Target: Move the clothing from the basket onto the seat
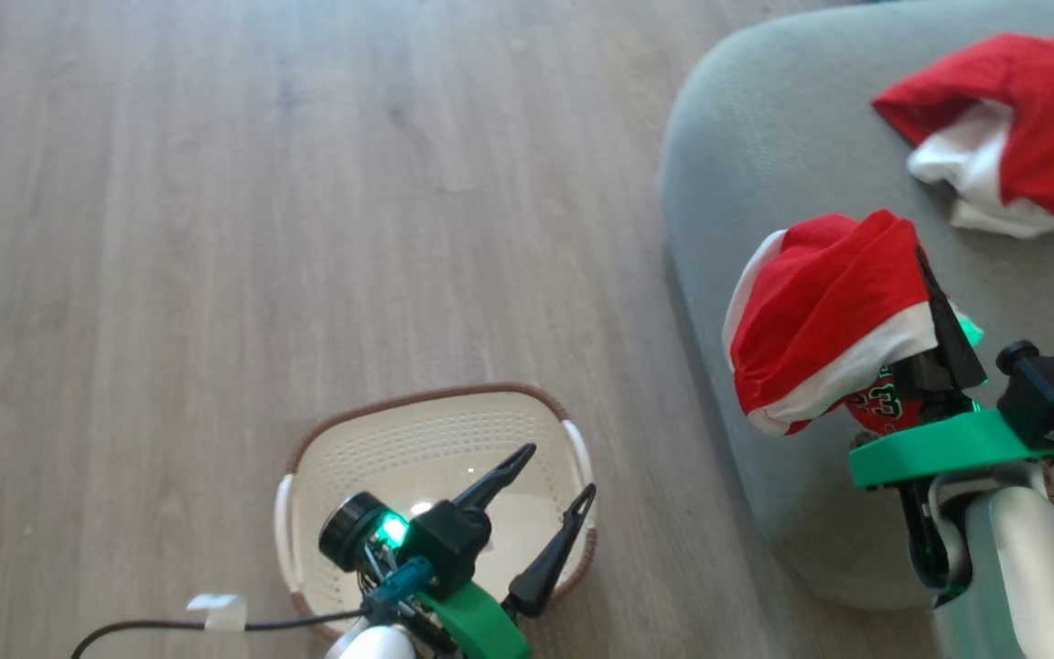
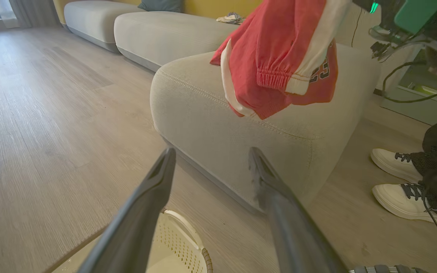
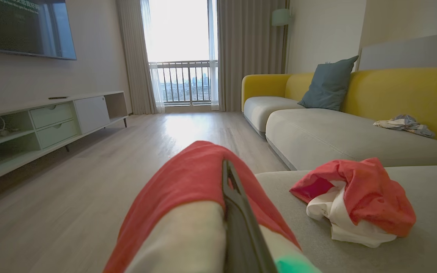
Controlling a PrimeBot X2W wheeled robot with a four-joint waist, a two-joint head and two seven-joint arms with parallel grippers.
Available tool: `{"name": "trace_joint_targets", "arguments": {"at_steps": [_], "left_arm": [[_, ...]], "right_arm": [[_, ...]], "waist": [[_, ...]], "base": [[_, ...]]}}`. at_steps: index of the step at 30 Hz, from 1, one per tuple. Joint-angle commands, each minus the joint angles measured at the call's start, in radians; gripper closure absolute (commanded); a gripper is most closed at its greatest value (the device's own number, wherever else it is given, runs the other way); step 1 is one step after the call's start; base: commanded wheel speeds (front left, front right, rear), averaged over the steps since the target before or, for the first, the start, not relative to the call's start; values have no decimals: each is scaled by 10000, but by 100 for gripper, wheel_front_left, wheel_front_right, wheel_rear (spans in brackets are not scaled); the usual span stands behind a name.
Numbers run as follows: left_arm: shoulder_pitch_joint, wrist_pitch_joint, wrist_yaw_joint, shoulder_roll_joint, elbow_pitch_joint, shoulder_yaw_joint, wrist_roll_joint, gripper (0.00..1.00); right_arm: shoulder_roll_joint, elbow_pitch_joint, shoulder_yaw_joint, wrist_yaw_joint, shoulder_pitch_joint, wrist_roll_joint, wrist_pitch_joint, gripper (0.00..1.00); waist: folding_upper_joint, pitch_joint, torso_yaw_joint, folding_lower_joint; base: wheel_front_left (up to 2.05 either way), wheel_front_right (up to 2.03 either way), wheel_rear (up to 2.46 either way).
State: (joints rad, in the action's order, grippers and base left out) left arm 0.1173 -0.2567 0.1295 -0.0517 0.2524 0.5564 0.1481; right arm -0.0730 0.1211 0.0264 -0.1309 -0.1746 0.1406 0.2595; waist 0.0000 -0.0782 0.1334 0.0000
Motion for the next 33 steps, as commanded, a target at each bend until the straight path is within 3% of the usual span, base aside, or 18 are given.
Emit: {"name": "trace_joint_targets", "arguments": {"at_steps": [1, 22, 33], "left_arm": [[379, -51, 11, 13, -374, -247, -93, 0], [799, -51, 11, -62, -376, -62, -347, 0], [1075, -51, 11, -116, -359, 111, -382, 0]], "right_arm": [[-70, -418, -198, 2, -460, -56, 23, 100], [146, -567, -171, 2, -493, 74, 23, 100], [200, -705, 147, 2, -456, 132, 23, 100]], "waist": [[0, -151, 519, 0], [0, -627, 3487, 0], [0, -842, 3884, 0]], "base": [[0, 0, 0], [0, 0, 0], [0, 0, 0]]}}
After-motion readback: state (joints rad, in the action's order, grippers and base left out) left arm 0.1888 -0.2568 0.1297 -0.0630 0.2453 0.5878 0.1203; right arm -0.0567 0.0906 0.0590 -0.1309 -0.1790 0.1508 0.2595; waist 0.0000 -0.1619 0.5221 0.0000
